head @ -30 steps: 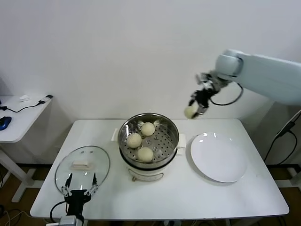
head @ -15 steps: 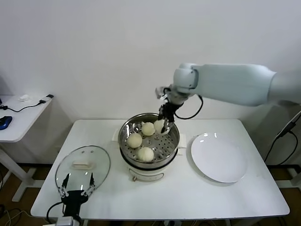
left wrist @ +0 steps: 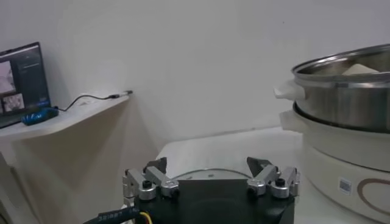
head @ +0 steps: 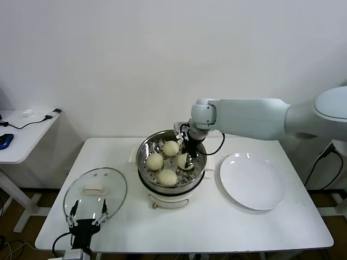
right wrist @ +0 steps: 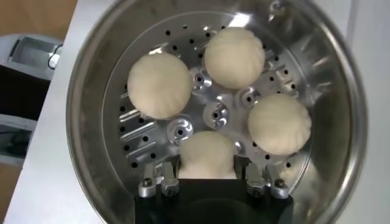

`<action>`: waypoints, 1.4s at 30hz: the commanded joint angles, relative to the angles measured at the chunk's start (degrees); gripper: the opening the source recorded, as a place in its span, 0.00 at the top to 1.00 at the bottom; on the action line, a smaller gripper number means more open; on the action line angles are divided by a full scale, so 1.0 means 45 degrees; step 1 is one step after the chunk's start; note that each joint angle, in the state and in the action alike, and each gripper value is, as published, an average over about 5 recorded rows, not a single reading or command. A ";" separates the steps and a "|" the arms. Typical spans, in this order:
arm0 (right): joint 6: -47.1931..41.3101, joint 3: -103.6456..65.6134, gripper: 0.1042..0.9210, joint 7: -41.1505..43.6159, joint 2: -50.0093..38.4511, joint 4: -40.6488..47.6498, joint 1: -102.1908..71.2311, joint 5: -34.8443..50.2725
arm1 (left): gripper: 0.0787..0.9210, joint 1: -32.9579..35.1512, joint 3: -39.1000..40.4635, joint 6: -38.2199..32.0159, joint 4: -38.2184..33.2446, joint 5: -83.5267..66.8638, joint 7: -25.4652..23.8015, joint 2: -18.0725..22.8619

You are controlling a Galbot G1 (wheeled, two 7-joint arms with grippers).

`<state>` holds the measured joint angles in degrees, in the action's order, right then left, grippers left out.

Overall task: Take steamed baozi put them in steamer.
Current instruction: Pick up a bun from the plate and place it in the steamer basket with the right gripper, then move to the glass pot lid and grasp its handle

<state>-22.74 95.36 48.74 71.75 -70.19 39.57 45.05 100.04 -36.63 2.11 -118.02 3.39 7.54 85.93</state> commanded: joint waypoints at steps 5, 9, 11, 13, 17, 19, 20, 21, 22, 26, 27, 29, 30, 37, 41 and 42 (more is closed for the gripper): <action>0.0120 -0.0200 0.34 -0.0087 0.0212 0.0191 -0.0469 -0.0384 | 0.12 -0.0049 -0.0022 0.0038 0.0013 -0.0031 -0.0026 -0.0050; 0.0758 -0.0418 0.21 0.0342 0.0078 0.0225 -0.0066 -0.0300 | 0.12 -0.0048 -0.0029 0.0073 -0.0048 -0.0061 -0.0035 -0.0054; 0.1109 -0.0656 0.16 0.0567 -0.0124 0.0202 0.0181 -0.0130 | 0.12 -0.0042 -0.0025 0.0104 -0.0095 -0.0089 -0.0036 -0.0052; 0.1434 -0.0948 0.13 0.0845 -0.0491 0.0126 0.0464 0.0099 | 0.12 -0.0022 -0.0007 0.0136 -0.0155 -0.0138 -0.0030 -0.0045; 0.1711 -0.1872 0.12 0.0373 -0.1716 -0.0041 0.0789 0.0664 | 0.12 0.0067 0.0044 0.0155 -0.0363 -0.0383 -0.0059 -0.0035; 0.1632 -0.2858 0.12 -0.0645 -0.2456 0.0014 0.0431 0.0839 | 0.12 0.0109 0.0054 0.0054 -0.0463 -0.0517 -0.0080 -0.0042; 0.1585 -0.3690 0.12 -0.1412 -0.2892 0.0037 0.0028 0.0912 | 0.12 0.0127 0.0064 -0.0007 -0.0513 -0.0574 -0.0036 -0.0053; 0.1570 -0.4542 0.12 -0.2251 -0.3302 0.0043 -0.0455 0.0957 | 0.12 0.0139 0.0080 -0.0075 -0.0551 -0.0612 0.0071 -0.0067; 0.1567 -0.5495 0.12 -0.3161 -0.3684 0.0021 -0.1005 0.0965 | 0.12 0.0136 0.0098 -0.0099 -0.0578 -0.0614 0.0204 -0.0084; 0.1757 -0.9436 0.12 -0.6658 -0.5284 -0.0458 -0.3583 0.0387 | 0.12 0.0002 0.0133 -0.0110 -0.0600 -0.0705 0.0501 -0.0187; 0.1794 -1.0316 0.12 -0.7230 -0.5698 -0.0688 -0.4243 0.0155 | 0.12 -0.0052 0.0124 -0.0104 -0.0588 -0.0756 0.0481 -0.0223; 0.1775 -1.2458 0.12 -0.8295 -0.6747 -0.1420 -0.6119 -0.0220 | 0.12 -0.0160 0.0106 -0.0074 -0.0580 -0.0814 0.0465 -0.0299; 0.1778 -1.3567 0.12 -0.8745 -0.7270 -0.1829 -0.7164 -0.0345 | 0.12 -0.0202 0.0096 -0.0019 -0.0597 -0.0815 0.0454 -0.0350; 0.2758 -2.0248 0.12 -1.0997 -0.9504 -0.3663 -1.4588 -0.1172 | 0.12 -0.0651 -0.0094 0.0147 -0.0549 -0.0294 0.0390 -0.0608; 0.3463 -2.4854 0.12 -1.0951 -0.9158 -0.4121 -1.9324 -0.2341 | 0.12 -0.1063 -0.0228 -0.0629 -0.0170 -0.0318 0.0475 -0.0619; 0.3555 -2.5884 0.12 -1.0879 -0.8885 -0.4246 -2.0374 -0.2427 | 0.12 -0.1123 -0.0221 -0.0753 -0.0106 -0.0408 0.0498 -0.0638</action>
<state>-11.85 25.50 11.62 39.24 -81.99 -7.29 40.96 97.61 -37.02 1.94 -120.11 1.44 9.14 83.74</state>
